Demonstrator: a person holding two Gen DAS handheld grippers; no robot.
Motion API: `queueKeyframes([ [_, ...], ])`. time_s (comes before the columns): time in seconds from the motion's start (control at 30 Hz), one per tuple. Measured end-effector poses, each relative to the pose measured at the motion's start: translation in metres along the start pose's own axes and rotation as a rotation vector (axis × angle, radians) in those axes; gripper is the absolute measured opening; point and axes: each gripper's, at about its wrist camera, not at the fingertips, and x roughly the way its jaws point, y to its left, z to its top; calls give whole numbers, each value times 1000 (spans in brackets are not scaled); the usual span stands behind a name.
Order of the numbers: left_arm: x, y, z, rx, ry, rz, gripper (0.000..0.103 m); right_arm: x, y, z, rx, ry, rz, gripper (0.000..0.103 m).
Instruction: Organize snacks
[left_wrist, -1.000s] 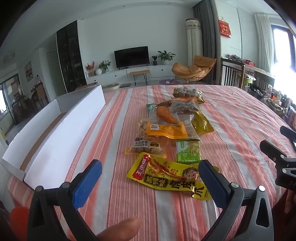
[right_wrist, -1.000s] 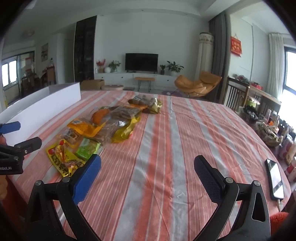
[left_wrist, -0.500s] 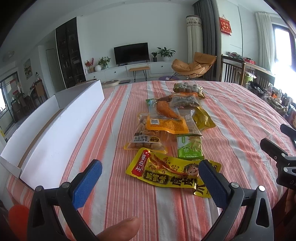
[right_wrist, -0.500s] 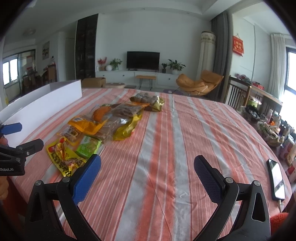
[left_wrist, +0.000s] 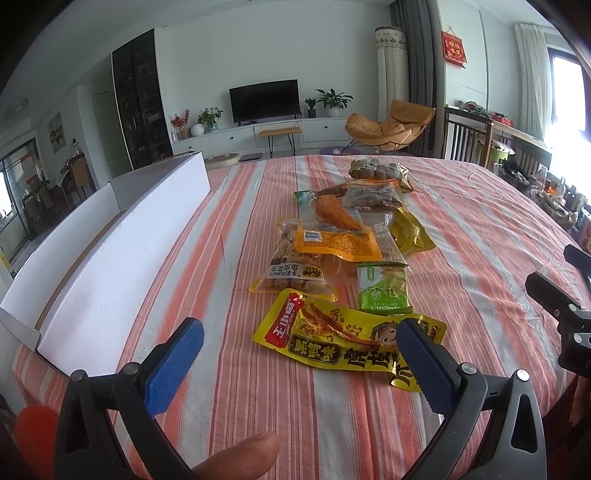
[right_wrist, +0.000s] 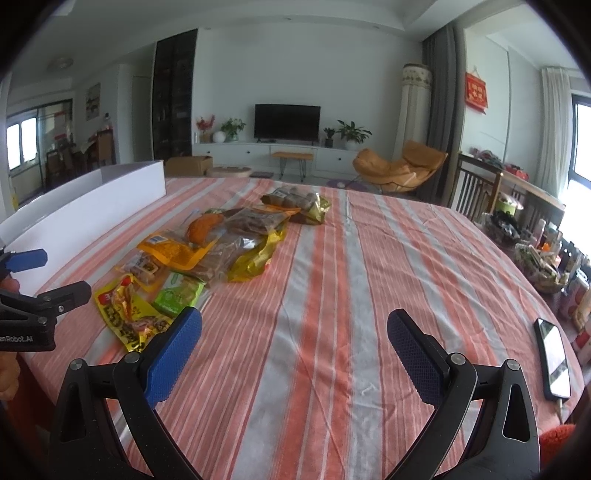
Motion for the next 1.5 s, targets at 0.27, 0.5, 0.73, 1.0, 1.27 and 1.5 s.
queueKeyframes([
  [0.27, 2, 2, 1, -7, 9, 2, 103, 0, 2, 0, -6, -7, 4, 102],
  [0.5, 3, 3, 0, -8, 14, 3, 103, 0, 2, 0, -6, -8, 5, 102],
  [0.73, 5, 4, 0, -13, 18, 2, 103, 0, 2, 0, -7, -9, 6, 102],
  [1.0, 5, 4, 0, -15, 19, 2, 103, 0, 2, 0, -6, -11, 6, 102],
  [1.27, 5, 4, 0, -14, 18, 2, 103, 0, 2, 0, -4, -11, 6, 102],
  [1.5, 5, 4, 0, -16, 18, 2, 103, 0, 3, 0, -5, -11, 6, 102],
])
